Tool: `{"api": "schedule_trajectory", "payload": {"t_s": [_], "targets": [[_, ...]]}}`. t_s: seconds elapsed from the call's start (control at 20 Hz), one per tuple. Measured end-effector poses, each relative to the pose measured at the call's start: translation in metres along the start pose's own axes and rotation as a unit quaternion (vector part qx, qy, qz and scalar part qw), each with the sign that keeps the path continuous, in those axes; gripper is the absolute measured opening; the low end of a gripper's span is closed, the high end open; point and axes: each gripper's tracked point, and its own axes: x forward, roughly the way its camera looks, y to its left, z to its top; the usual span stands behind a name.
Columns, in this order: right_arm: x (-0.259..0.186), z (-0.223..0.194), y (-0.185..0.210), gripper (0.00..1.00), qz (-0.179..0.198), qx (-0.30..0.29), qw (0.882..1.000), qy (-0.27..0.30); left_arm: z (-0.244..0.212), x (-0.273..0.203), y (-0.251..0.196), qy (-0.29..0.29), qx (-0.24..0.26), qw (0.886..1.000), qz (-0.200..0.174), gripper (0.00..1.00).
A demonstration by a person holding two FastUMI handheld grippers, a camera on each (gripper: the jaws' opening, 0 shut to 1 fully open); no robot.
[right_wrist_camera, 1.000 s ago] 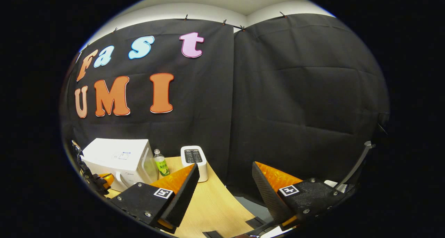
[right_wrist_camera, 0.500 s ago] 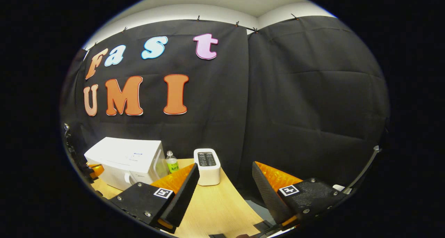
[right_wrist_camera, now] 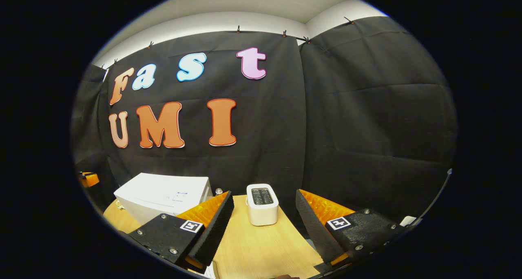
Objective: Open the microwave oven with the left hand, put the food in, and close the microwave oven.
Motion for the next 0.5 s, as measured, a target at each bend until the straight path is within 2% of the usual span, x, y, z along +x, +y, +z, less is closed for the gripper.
{"api": "schedule_trajectory", "payload": {"t_s": [0.2,0.35,0.45,0.5], "targets": [[-0.007,0.008,0.006,0.95,0.009,-0.01,1.0,-0.012,0.042,-0.044,0.034,-0.022,-0.007,0.999,0.021,0.61],[-0.012,0.006,0.007,0.95,0.015,-0.015,1.0,-0.007,0.072,-0.076,0.05,-0.047,-0.008,0.998,0.038,0.6],[-0.016,0.003,0.01,0.95,0.02,-0.018,1.0,-0.004,0.085,-0.094,0.061,-0.058,-0.013,0.997,0.047,0.77],[-0.018,0.001,0.011,0.95,0.023,-0.02,1.0,-0.002,0.092,-0.101,0.068,-0.066,-0.013,0.996,0.056,0.78]]}}
